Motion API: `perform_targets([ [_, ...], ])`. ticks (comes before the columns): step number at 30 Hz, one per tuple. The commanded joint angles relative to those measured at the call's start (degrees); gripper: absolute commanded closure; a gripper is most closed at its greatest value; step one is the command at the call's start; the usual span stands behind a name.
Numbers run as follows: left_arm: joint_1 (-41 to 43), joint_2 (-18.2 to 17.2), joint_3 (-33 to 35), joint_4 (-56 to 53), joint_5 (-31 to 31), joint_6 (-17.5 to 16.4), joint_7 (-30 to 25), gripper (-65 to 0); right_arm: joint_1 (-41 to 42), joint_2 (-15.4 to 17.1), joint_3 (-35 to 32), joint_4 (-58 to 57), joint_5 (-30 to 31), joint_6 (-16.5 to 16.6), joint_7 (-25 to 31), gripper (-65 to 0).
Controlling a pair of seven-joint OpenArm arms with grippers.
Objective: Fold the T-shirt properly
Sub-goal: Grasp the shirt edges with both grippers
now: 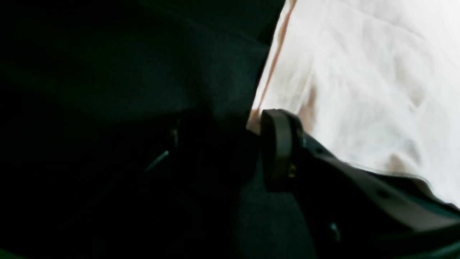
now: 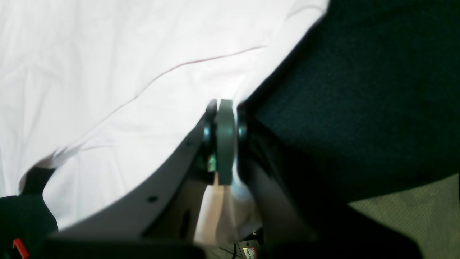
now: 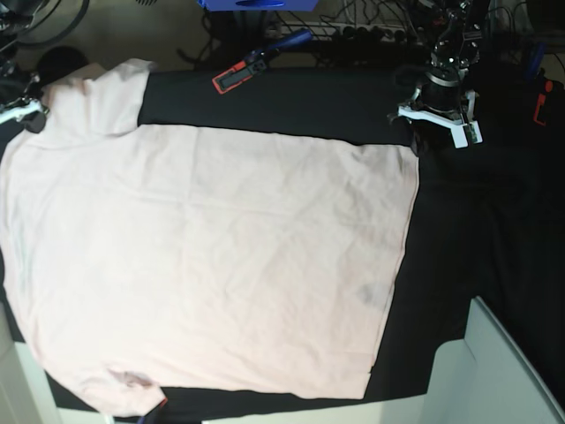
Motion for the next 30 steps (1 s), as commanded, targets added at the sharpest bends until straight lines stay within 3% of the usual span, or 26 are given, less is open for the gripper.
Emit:
perform_targets([
  [1,0.3,-0.3,0.1,0.7,0.0,0.0,1.0,-28.9,-0.2,0.3,-0.3,0.0,-1.2,0.4,-2.4,-0.1],
  [11,-2.1,0.9,0.1,0.3,0.2,0.0,1.4,-29.4,-0.1,0.5,-4.8,0.2,-1.1,0.4,-2.1,0.0],
  [30,-6.2,1.7,4.0,-0.4,0.2,0.0,1.4,-28.6,0.6,0.5,-4.6,0.0,-1.1,0.4,-2.1,0.0],
])
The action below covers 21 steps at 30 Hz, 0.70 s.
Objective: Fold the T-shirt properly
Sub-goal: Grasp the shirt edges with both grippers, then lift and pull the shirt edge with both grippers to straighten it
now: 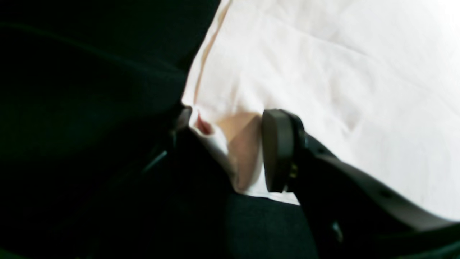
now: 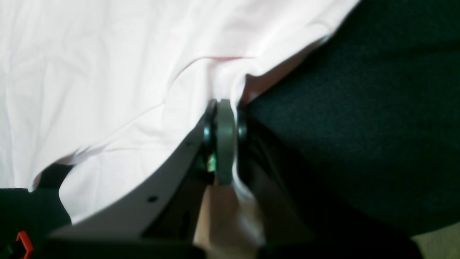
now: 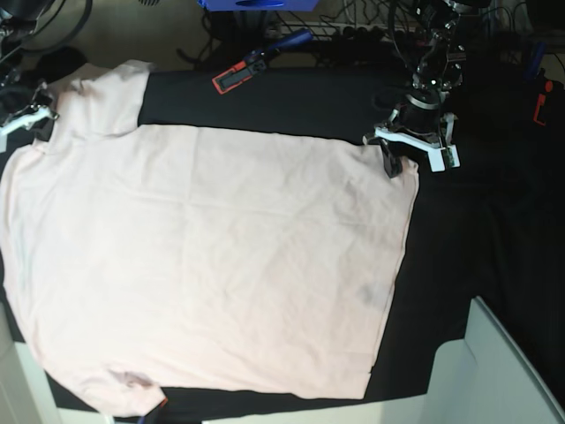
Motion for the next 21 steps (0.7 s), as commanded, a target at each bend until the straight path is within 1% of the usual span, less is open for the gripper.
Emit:
perform_targets([
  [1,-0.1,-0.4,-0.1,0.5,0.0,0.0,-0.8,-27.5,0.0,0.2,-0.1,0.0,-1.7,0.1,-2.3,0.0],
  [2,0.1,-0.4,-0.1,0.4,0.0,0.0,-0.8,-24.5,0.0,0.2,-0.1,0.0,-1.7,0.1,-2.3,0.0],
  [3,0.2,-0.4,-0.2,-0.1,0.0,0.0,-0.8,-19.0,0.0,0.2,-0.2,0.0,-1.7,0.1,-2.3,0.0],
  [5,0.1,-0.4,-0.4,-1.6,-0.1,0.0,-0.8,-3.9,0.0,0.2,-0.2,0.0,-1.7,0.1,-2.3,0.0],
  [6,-0.1,-0.4,-0.4,-2.6,-0.1,0.0,-0.8,0.0,0.0,0.2,-0.2,0.0,-1.7,0.1,-2.3,0.0],
  [10,0.4,-0.4,-0.6,-4.7,-0.1,0.0,-0.8,0.0,0.0,0.2,0.0,0.0,-1.7,0.1,-2.3,0.0],
  [17,4.4,-0.9,-0.8,-3.2,0.0,0.0,-1.2,0.0,-1.1,0.3,0.3,0.5,-1.7,0.1,-2.3,0.0],
  [19,5.2,-0.9,-0.8,-3.2,0.0,0.0,-1.2,0.0,-1.1,0.9,0.5,0.5,-1.7,0.1,-2.3,0.0],
  [21,5.7,-0.9,-0.8,-3.2,0.0,0.0,-1.2,0.0,-1.1,1.0,1.6,0.3,-1.6,0.1,-2.3,0.0],
])
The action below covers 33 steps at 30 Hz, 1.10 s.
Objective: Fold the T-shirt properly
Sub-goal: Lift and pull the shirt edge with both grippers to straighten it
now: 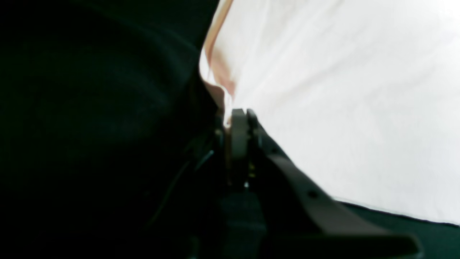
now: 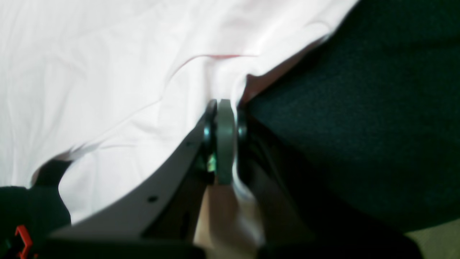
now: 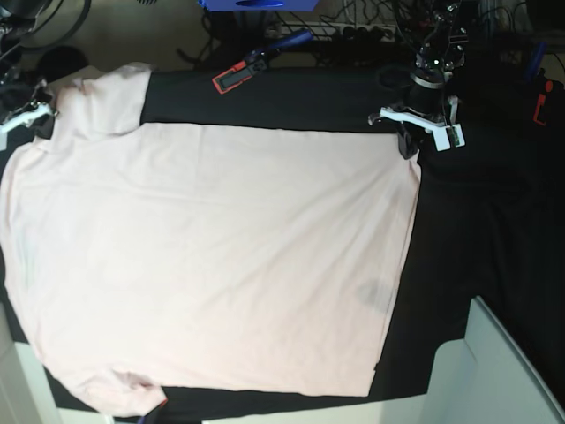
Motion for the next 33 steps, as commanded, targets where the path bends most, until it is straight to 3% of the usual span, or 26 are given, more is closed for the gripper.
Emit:
perform_targets([
  [1,1.7,-0.4,-0.1,-0.4,0.0,1.3,4.5,0.0,-0.6,0.7,1.4,0.2,-1.5,-0.6,-1.4,0.0],
  [6,2.0,-0.4,-0.1,-0.4,0.0,1.3,4.4,0.0,-1.2,0.9,4.7,0.2,-1.5,-0.6,-1.6,0.0],
  [33,8.1,-2.3,-0.1,4.3,0.0,1.4,4.4,0.0,-5.2,0.5,4.9,4.1,-1.3,-0.6,-1.8,0.0],
])
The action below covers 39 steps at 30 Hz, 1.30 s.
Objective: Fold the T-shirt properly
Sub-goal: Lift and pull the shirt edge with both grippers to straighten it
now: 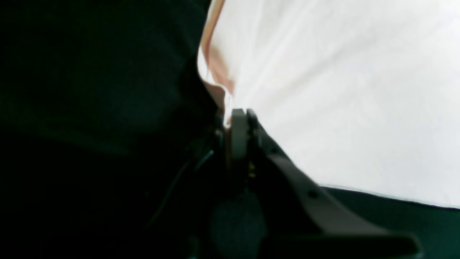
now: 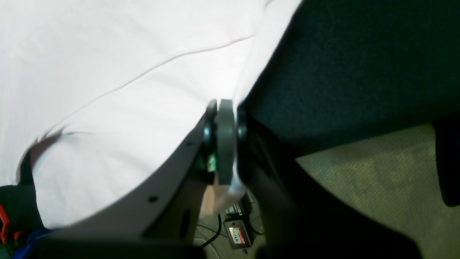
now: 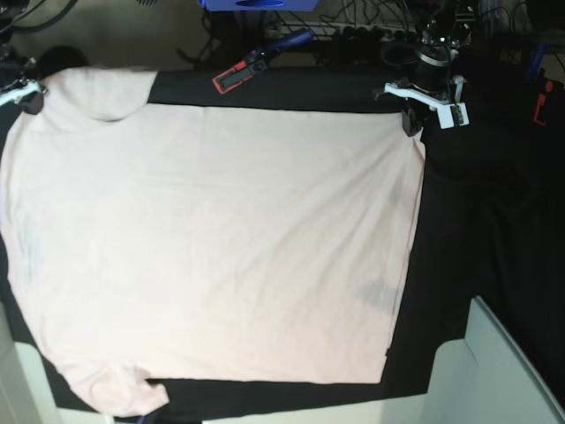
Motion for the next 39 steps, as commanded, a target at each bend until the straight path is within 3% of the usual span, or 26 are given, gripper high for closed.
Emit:
perform_targets([
  [1,1.8,-0.4,0.0,-0.2,0.0,1.2,3.6,0.0,-0.6,1.1,0.4,0.7,-0.7,-0.5,-0.5,0.0],
  [9,4.1,-0.8,0.0,0.2,0.0,1.2,3.5,0.0,-2.4,1.3,0.3,3.1,-0.7,-0.5,-0.4,0.0],
  [23,6.5,-2.5,-0.1,11.6,0.0,1.4,3.5,0.0,-1.5,0.9,-0.3,10.7,-0.8,-0.5,-0.7,0.0],
  [30,6.4,-2.1,-6.6,15.9,0.0,1.4,4.1,0.0,-0.5,1.4,-0.3,17.7,-0.9,-0.5,-4.9,0.0],
  [39,4.2,-2.1,-8.5,15.5,0.1,1.4,4.2,0.0,4.8,3.7,-0.3,17.9,-1.1,-0.5,-9.7,0.0],
])
